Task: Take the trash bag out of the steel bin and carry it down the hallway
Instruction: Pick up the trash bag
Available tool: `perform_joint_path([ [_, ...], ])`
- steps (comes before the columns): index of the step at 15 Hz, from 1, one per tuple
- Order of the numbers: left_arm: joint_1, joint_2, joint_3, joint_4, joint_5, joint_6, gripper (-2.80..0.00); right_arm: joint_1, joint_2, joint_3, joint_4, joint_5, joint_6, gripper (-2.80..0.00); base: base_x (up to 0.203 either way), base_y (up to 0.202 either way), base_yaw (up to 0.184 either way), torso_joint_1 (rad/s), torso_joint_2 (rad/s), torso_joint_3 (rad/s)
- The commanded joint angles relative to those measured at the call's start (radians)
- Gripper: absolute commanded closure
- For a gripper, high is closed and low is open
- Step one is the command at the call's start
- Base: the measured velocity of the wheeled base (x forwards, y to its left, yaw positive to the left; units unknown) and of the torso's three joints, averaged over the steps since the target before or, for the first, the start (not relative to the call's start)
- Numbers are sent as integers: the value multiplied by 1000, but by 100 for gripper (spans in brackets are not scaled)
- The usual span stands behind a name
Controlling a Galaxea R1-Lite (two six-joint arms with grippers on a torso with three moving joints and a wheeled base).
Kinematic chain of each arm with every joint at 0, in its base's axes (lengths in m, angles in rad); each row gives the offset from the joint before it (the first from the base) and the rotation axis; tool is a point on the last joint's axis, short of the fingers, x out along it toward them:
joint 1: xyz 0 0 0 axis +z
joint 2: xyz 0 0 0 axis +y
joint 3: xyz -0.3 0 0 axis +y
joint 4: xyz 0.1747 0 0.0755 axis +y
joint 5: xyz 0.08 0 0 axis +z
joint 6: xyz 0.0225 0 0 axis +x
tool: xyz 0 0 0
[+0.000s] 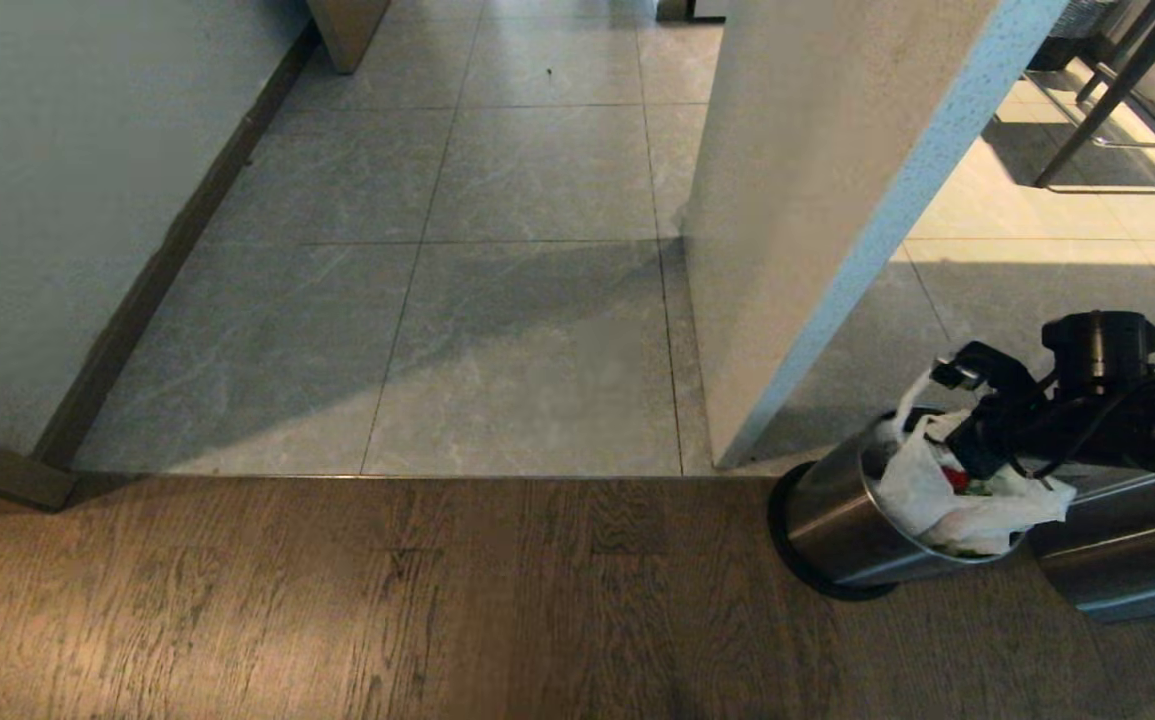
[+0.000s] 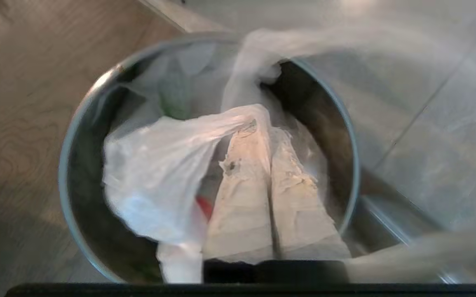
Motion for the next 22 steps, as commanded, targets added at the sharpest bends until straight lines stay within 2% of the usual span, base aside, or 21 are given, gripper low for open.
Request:
perform_joint_path([
  [1,0,-2,2,-1,0,0,0,1,-11,9,2,1,-4,0,0,0,0,0,0,0],
  [4,0,-2,2,-1,0,0,0,-1,-58,42,19,-4,15,0,0,0,0,0,0,0],
  [15,0,-2,2,-1,0,0,0,-10,-443,117,282,-5,413,0,0,0,0,0,0,0],
  [22,0,-2,0,-1,0,0,0,-10,-576,83,306,-5,613,0,0,0,0,0,0,0],
])
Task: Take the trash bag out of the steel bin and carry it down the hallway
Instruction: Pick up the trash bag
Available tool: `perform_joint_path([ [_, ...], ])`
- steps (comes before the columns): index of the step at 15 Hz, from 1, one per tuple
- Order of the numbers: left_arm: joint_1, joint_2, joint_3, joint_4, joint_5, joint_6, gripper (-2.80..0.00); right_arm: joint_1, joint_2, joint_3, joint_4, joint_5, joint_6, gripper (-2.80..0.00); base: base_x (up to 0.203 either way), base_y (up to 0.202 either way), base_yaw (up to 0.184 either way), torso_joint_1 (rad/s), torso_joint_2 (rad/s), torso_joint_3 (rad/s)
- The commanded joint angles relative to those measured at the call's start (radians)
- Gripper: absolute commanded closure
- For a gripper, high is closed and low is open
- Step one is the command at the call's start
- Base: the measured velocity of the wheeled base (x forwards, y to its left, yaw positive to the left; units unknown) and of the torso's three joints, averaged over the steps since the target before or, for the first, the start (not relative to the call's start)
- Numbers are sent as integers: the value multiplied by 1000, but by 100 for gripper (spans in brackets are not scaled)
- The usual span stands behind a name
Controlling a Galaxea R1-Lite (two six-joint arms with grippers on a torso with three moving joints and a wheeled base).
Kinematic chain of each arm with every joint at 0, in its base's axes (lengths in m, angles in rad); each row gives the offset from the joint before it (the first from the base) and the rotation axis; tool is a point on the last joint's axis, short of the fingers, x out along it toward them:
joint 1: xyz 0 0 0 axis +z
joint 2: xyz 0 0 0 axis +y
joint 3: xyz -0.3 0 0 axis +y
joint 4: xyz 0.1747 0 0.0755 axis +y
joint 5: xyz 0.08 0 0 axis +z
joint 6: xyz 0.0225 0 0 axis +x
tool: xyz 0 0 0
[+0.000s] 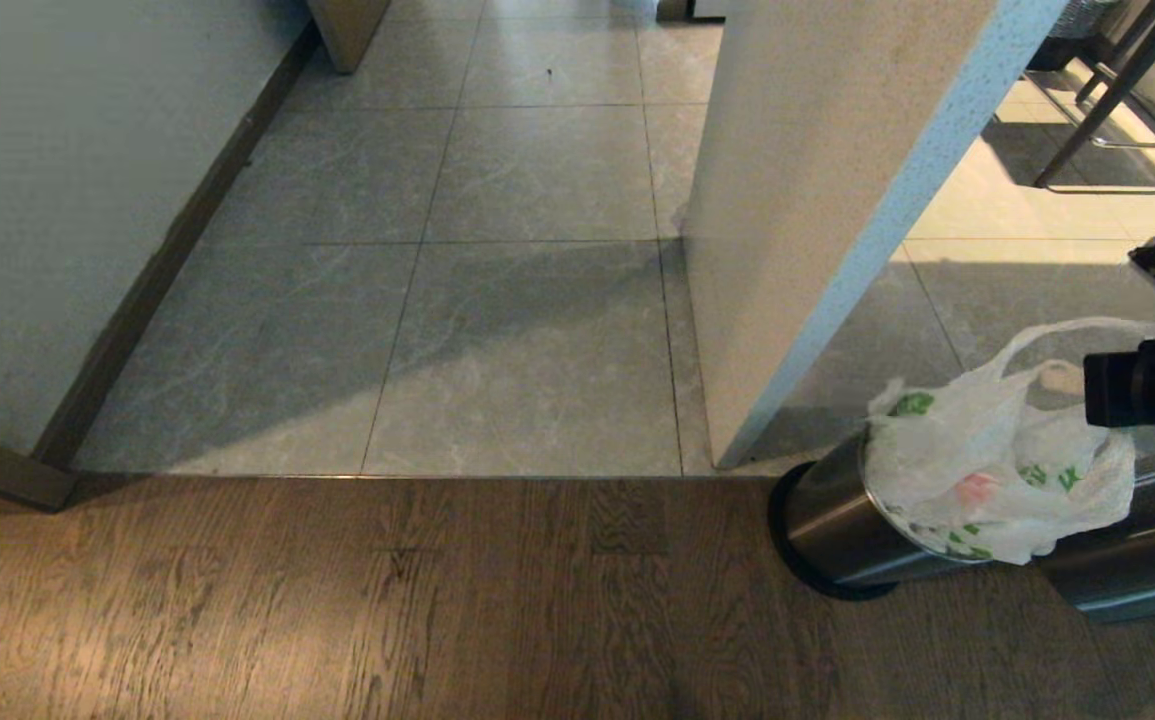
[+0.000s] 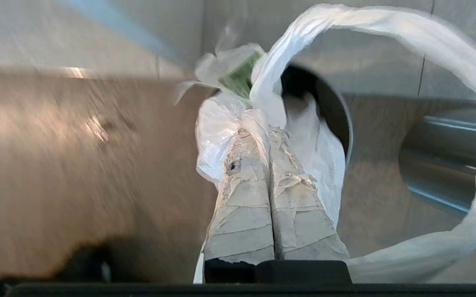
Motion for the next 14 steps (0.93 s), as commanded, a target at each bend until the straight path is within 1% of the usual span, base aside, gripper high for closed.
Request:
perform_joint_path([
  [1,0,-2,1,0,1,0,0,0,-52,-13,-2,3,37,0,0,0,0,0,0,0],
  [3,0,-2,2,0,1,0,0,1,-99,-24,-1,4,98,0,0,0,0,0,0,0],
  [6,0,-2,2,0,1,0,0,1,-155,-38,1,6,169,0,0,0,0,0,0,0],
  [8,0,-2,1,0,1,0,0,1,-185,-78,17,6,219,0,0,0,0,0,0,0],
  [12,0,-2,0,0,1,0,0,-5,-228,-183,117,7,290,0,0,0,0,0,0,0],
  [14,0,-2,2,0,1,0,0,-5,-245,-235,167,6,312,0,0,0,0,0,0,0],
])
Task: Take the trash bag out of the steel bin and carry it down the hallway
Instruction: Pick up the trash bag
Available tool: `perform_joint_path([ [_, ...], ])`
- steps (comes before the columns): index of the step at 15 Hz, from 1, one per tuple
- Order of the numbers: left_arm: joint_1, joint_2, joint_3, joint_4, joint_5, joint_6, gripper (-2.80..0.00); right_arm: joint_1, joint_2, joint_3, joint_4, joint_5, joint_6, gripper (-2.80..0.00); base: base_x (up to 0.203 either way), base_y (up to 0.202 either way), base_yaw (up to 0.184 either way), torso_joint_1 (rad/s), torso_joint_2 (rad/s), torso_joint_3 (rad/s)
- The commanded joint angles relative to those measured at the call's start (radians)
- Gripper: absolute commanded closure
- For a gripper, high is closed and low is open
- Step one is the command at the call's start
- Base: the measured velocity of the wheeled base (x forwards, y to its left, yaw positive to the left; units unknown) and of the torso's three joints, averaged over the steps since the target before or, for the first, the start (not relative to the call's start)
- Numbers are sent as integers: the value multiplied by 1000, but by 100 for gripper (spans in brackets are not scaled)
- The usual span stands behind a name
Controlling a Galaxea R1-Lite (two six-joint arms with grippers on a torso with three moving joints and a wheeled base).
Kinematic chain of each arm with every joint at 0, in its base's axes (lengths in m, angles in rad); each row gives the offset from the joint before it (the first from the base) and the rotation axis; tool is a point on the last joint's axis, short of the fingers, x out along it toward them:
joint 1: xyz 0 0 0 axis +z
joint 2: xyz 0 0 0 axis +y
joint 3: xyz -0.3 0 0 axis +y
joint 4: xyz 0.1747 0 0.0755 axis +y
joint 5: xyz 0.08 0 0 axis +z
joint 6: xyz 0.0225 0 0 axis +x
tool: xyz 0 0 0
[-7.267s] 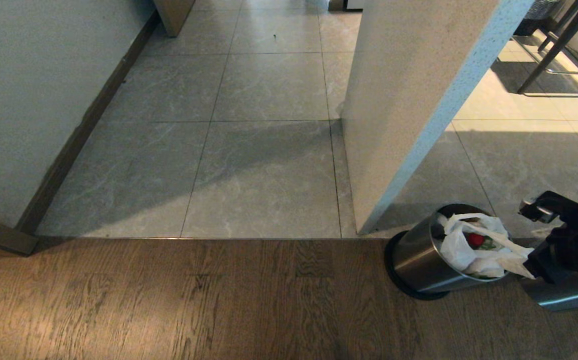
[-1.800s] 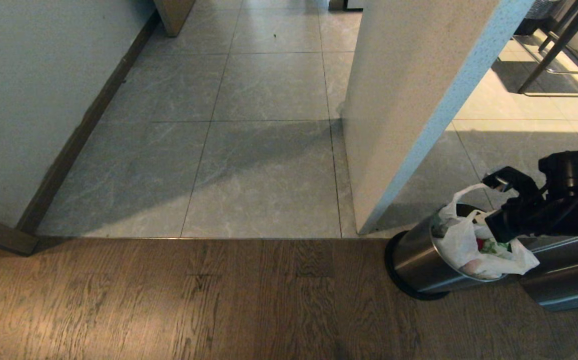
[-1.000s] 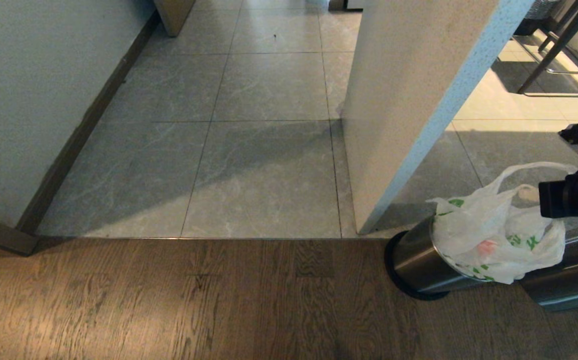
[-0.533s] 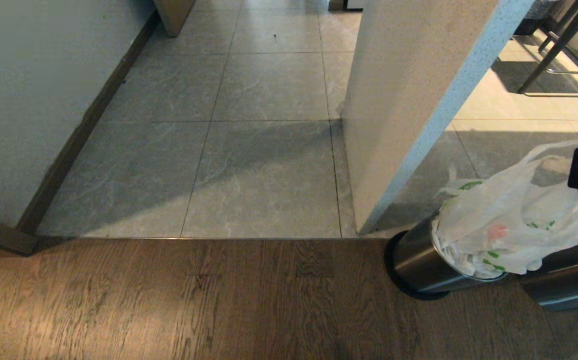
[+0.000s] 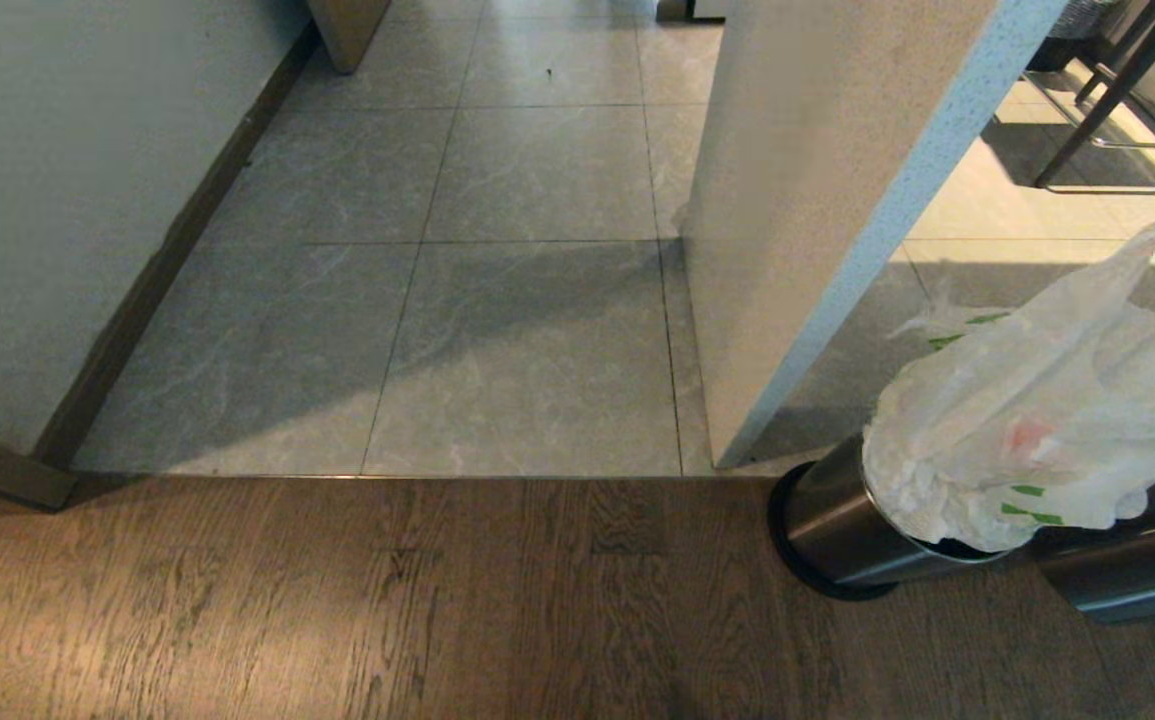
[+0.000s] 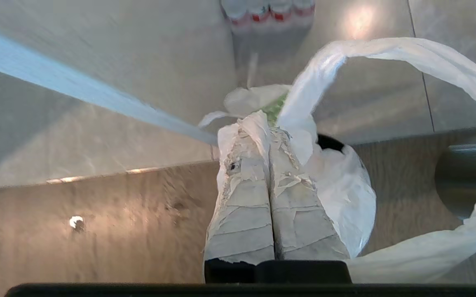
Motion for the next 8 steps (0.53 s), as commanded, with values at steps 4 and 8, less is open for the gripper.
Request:
perform_joint_path([
  [4,0,-2,2,-1,0,0,0,-1,-75,-134,97,1,21,0,0,0,0,0,0,0],
  [8,0,-2,1,-1,0,0,0,1,-138,-179,158,2,33,0,0,0,0,0,0,0],
])
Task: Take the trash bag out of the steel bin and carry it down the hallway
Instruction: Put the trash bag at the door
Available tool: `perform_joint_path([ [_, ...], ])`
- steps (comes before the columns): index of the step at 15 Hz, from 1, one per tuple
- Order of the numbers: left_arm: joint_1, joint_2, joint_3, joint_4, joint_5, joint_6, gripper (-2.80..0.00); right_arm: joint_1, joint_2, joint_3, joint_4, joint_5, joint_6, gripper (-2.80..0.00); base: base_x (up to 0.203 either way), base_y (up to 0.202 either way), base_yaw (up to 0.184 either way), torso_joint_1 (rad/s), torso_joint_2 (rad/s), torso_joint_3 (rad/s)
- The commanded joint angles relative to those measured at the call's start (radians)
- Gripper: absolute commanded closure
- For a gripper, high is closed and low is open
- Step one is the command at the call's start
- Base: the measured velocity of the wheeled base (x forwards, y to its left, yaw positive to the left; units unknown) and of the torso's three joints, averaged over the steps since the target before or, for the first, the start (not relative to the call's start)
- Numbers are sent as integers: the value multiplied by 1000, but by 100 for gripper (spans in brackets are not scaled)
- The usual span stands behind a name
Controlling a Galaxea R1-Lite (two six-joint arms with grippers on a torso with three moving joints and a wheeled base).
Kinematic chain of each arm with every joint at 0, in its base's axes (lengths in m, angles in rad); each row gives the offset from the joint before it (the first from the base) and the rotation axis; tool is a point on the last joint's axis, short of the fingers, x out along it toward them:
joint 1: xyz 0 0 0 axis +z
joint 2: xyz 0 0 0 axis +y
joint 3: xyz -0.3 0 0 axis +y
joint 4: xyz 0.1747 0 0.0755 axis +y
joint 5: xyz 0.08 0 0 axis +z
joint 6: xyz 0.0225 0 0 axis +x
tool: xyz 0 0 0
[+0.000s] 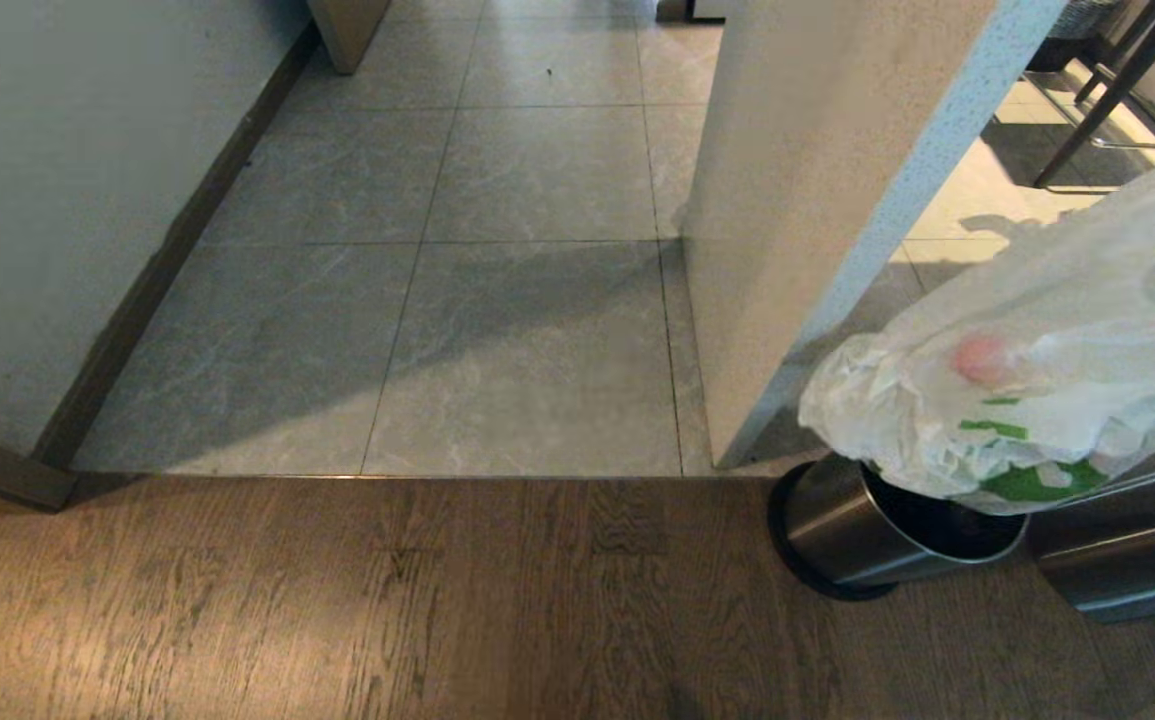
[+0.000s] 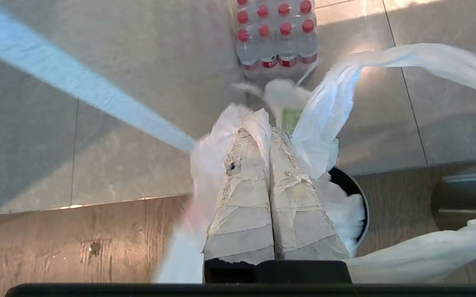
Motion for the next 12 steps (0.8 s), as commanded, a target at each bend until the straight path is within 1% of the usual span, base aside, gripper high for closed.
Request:
perform_joint_path([
  [1,0,-2,0,0,0,0,0,1,-49,-9,35,2,-1,0,0,0,0,0,0,0],
  [4,0,-2,0,0,0,0,0,4,-128,30,116,6,-9,0,0,0,0,0,0,0],
  [6,0,-2,2,0,0,0,0,4,-205,85,132,16,-14,0,0,0,0,0,0,0],
  [7,0,-2,2,0,0,0,0,6,-259,127,136,34,-28,0,0,0,0,0,0,0],
  [10,0,-2,0,0,0,0,0,6,-437,251,177,121,-98,0,0,0,0,0,0,0],
  [11,0,-2,0,0,0,0,0,6,-491,302,208,144,-131,0,0,0,0,0,0,0],
  [12,0,-2,2,0,0,0,0,8,-540,368,241,151,-182,0,0,0,0,0,0,0],
])
